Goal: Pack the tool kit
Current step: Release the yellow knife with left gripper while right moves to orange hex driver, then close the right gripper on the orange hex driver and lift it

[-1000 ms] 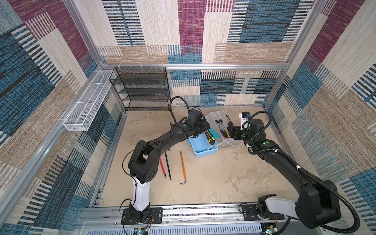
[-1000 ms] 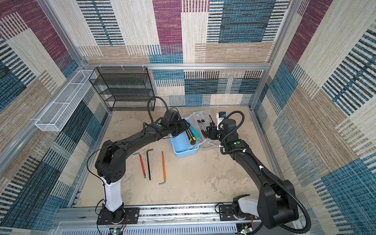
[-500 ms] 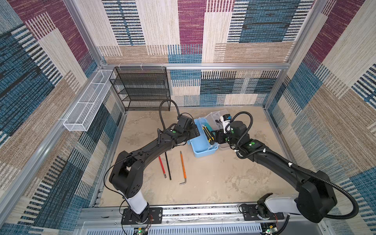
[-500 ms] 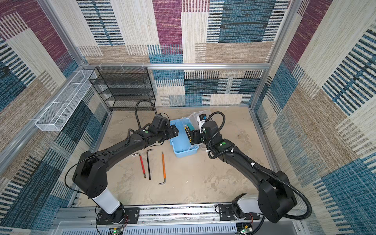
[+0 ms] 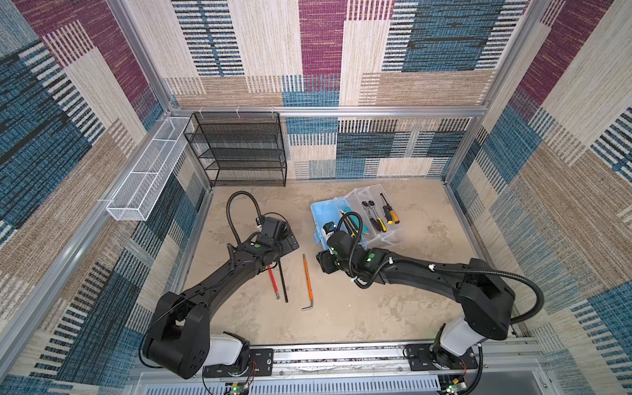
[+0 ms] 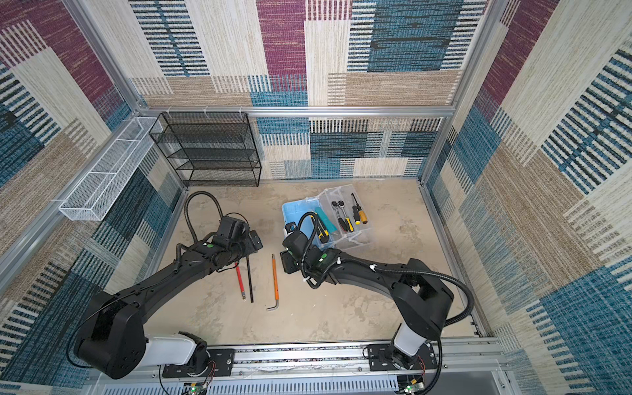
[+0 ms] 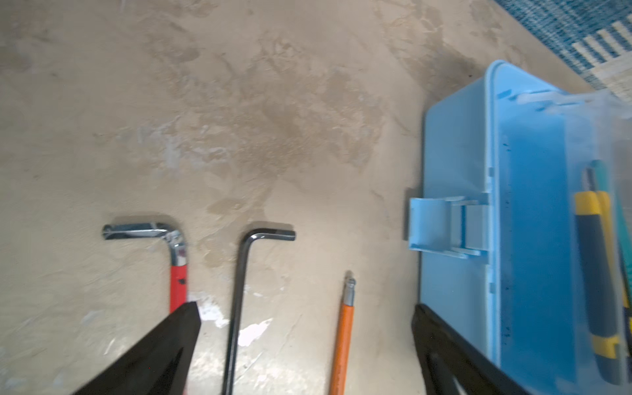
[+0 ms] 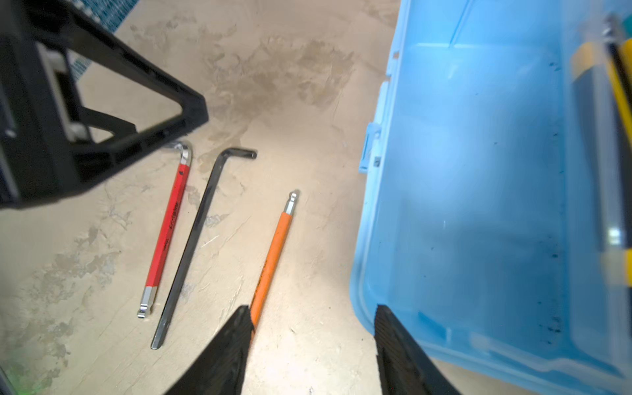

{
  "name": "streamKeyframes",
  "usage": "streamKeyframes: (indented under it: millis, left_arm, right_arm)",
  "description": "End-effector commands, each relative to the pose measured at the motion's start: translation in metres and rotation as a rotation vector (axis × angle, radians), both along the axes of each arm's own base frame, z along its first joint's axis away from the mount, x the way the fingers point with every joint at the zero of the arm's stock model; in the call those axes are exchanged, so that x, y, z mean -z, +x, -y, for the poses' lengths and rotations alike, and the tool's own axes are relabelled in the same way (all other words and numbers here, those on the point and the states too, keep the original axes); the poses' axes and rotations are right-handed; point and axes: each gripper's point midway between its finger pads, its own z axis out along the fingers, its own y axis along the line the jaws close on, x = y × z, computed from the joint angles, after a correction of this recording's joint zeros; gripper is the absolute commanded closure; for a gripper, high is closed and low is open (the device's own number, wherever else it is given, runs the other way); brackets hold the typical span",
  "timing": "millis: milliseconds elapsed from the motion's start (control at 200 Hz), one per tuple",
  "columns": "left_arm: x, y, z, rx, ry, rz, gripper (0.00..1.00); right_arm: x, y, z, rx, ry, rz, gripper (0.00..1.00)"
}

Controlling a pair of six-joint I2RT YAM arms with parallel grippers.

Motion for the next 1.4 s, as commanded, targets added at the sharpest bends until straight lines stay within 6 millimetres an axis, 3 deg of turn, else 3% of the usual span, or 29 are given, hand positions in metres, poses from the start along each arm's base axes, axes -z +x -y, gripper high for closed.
streamKeyframes:
  millis: [0,386,551,786,952,1052,1397]
  left_arm:
    - [0.01,-0.011,-0.021,-0.029,0.042,-0.025,0.0]
    - [0.03,-0.043,-0.065,-0.107,0.056,-0.071,0.0]
    - [0.035,-0.055,-0.078,-0.136,0.054,-0.081,0.0]
    - [0.024,-0.067,-0.088,-0.117,0.117,-0.077,0.0]
    - [0.02,-0.072,-0.091,-0.106,0.143,-0.082,0.01]
    - [0.022,-0.074,-0.09,-0.105,0.136,-0.082,0.01]
    - [0.027,-0.075,-0.081,-0.079,0.095,-0.106,0.04]
  right_arm:
    - [0.018,-0.006,-0.008,0.007,-0.033,-0.045,0.42]
    - [0.074,-0.033,-0.054,-0.112,-0.157,-0.159,0.48]
    - [0.095,-0.033,-0.051,-0.113,-0.233,-0.189,0.52]
    - [0.111,-0.036,-0.044,-0.117,-0.292,-0.215,0.64]
    - [0.128,-0.032,-0.022,-0.091,-0.424,-0.201,0.77]
    - [0.129,-0.031,-0.019,-0.102,-0.426,-0.196,0.83]
    - [0.099,-0.014,-0.048,-0.122,-0.254,-0.169,0.91]
